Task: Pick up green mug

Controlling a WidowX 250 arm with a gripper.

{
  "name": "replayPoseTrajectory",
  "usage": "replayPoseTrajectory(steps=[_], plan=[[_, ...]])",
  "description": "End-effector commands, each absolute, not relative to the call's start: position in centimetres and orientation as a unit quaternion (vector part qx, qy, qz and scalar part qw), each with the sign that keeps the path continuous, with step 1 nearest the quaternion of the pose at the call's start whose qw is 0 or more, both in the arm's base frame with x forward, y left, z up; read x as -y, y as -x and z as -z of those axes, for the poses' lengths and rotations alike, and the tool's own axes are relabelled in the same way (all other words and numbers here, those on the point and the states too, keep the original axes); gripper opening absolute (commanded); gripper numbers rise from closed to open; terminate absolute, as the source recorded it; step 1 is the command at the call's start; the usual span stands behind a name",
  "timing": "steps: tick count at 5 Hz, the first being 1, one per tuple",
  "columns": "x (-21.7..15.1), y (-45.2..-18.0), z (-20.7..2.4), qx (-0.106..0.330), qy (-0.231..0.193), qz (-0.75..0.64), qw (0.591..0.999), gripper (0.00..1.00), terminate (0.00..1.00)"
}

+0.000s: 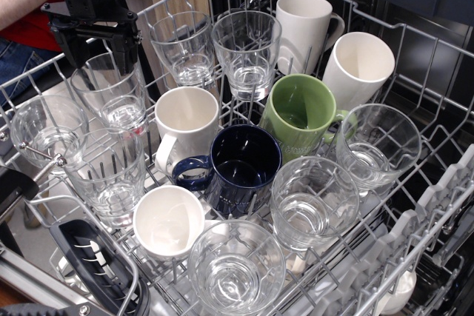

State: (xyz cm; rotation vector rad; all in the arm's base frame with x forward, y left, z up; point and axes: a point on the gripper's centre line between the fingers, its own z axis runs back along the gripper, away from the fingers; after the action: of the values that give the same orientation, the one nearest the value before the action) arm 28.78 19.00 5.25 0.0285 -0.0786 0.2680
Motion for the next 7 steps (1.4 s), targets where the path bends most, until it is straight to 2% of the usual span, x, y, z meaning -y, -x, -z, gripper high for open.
replayPoseTrajectory(steps=[1, 2, 3, 4, 6, 7], plan=[[-19.0, -28.8, -5.3, 0.039, -0.014, -0.134, 0.990, 1.00, 0.00], [-16.5, -29.5, -6.7, 0.057, 0.011, -0.191, 0.980, 1.00, 0.00], [-14.1, -30.6, -7.3, 0.099, 0.029, -0.240, 0.965, 1.00, 0.00], [-11.6, -32.3, -6.8, 0.127, 0.011, -0.278, 0.952, 1.00, 0.00], [-7.0, -35.1, -5.4, 0.153, -0.013, -0.308, 0.939, 1.00, 0.00], [-5.0, -37.8, -4.4, 0.137, -0.025, -0.325, 0.935, 1.00, 0.00]])
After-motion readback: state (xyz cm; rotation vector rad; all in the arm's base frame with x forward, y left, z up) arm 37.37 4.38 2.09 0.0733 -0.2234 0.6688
